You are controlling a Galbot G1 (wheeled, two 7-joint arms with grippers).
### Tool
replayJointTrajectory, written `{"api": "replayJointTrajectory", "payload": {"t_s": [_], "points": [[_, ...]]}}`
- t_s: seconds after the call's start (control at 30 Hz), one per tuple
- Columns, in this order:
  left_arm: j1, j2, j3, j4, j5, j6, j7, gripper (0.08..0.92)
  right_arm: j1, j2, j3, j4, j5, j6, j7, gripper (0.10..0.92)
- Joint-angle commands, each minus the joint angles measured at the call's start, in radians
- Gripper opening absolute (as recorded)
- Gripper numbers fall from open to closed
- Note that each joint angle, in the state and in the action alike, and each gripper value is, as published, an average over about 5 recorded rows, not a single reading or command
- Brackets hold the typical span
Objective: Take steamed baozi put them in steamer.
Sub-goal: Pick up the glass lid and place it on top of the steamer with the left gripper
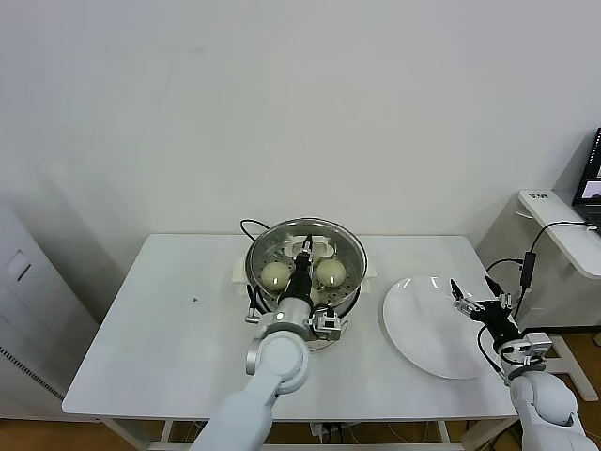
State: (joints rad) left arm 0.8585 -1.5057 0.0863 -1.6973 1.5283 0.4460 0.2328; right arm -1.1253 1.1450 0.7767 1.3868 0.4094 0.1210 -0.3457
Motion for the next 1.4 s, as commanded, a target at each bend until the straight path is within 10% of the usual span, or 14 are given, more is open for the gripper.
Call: {"api": "replayJointTrajectory", "payload": {"t_s": [0.03,1.1,1.4], "points": [[0.000,-0.011,-0.005,0.029,0.004,-0.004,-0.010,0.095,-0.002,0.001,0.003,-0.002,-0.003,0.002,-0.003,0.823],[0.012,0.000,-0.026,0.042,-0.059,-0.003,-0.036,0.095,0.000,0.008,0.005,-0.014,-0.021,0.011,-0.012,0.823],[0.070,0.144,-0.031,-0.253,-0.354,-0.052,0.065,0.307,0.009,-0.002,-0.001,-0.009,-0.014,0.006,-0.017,0.823]]}}
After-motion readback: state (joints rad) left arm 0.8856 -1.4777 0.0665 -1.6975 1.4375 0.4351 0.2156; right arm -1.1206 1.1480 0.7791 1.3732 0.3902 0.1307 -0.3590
